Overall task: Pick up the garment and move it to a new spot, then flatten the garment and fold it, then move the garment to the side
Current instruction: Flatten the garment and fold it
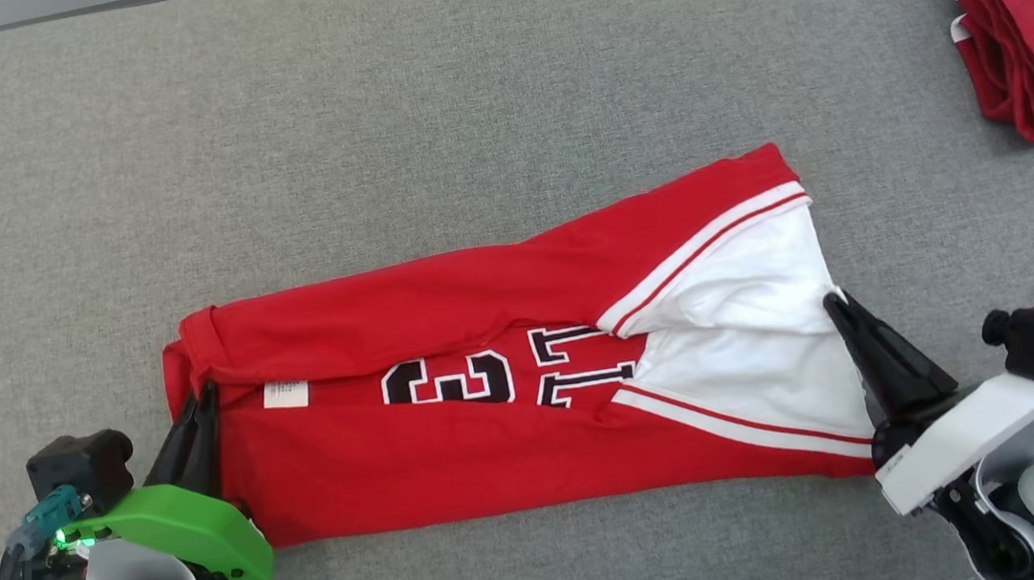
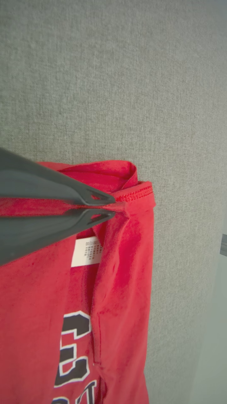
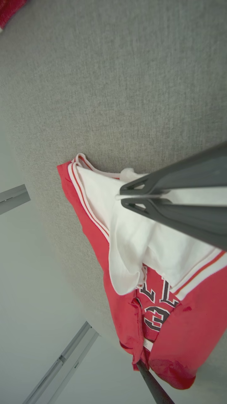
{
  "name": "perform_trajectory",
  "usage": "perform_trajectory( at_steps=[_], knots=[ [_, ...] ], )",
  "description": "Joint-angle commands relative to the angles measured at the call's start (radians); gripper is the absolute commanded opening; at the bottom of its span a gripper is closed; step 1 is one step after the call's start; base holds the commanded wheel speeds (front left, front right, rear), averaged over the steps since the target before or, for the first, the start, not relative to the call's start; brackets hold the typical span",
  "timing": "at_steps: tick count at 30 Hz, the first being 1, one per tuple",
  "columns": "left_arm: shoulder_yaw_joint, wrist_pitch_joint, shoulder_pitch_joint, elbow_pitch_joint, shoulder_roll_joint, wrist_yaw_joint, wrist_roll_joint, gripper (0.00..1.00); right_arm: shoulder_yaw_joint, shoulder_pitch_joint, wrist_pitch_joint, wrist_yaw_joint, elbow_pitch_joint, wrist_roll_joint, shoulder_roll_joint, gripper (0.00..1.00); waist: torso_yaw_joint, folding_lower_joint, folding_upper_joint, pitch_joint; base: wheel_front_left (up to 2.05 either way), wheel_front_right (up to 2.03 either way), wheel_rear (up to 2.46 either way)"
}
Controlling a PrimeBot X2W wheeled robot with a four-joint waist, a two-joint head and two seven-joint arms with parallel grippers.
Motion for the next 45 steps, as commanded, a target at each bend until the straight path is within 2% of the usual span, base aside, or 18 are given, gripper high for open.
perform_trajectory(
  at_steps=[1,2,3,9,14,17,26,34,45],
  knots=[
    [0.001,0.002,0.021,-0.006,0.009,0.01,-0.009,0.43,-0.011,0.027,0.012,-0.001,-0.012,-0.027,0.005,0.25,0.001,0.0,0.0,0.0,0.0,0.0,0.0],
    [0.004,-0.005,0.027,-0.009,0.01,0.013,-0.007,1.0,-0.019,0.044,0.022,-0.001,-0.02,-0.035,0.016,0.62,0.001,0.0,0.0,0.0,0.0,0.0,0.0],
    [0.008,-0.015,0.032,-0.011,0.01,0.021,-0.003,1.0,-0.033,0.055,0.02,-0.001,-0.028,-0.051,0.024,1.0,0.0,0.0,0.0,-0.001,0.0,0.0,0.0],
    [0.03,-0.107,0.078,-0.042,-0.028,0.07,0.025,1.0,-0.107,0.13,0.018,-0.001,-0.095,-0.155,0.092,1.0,-0.008,0.0,0.0,-0.018,0.0,0.0,0.0],
    [0.074,-0.146,0.103,-0.071,-0.061,0.119,0.095,1.0,-0.187,0.166,-0.002,-0.001,-0.181,-0.277,0.137,1.0,-0.014,0.0,0.0,-0.041,0.0,0.0,0.0],
    [0.107,-0.152,0.11,-0.108,-0.087,0.13,0.152,1.0,-0.239,0.173,-0.012,-0.001,-0.218,-0.346,0.168,1.0,-0.014,0.0,0.0,-0.054,0.0,0.0,0.0],
    [0.137,-0.151,0.13,-0.16,-0.147,0.112,0.285,1.0,-0.306,0.172,0.006,-0.001,-0.246,-0.469,0.21,1.0,-0.021,0.0,0.0,-0.094,0.0,0.0,0.0],
    [0.145,-0.151,0.173,-0.142,-0.183,0.098,0.344,1.0,-0.327,0.195,0.015,-0.001,-0.228,-0.499,0.228,1.0,-0.015,0.0,0.0,-0.13,0.0,0.0,0.0],
    [0.193,-0.151,0.205,-0.144,-0.224,0.053,0.399,1.0,-0.334,0.218,0.028,-0.001,-0.226,-0.504,0.232,1.0,-0.009,0.0,0.0,-0.155,0.0,0.0,0.0]
  ],
)
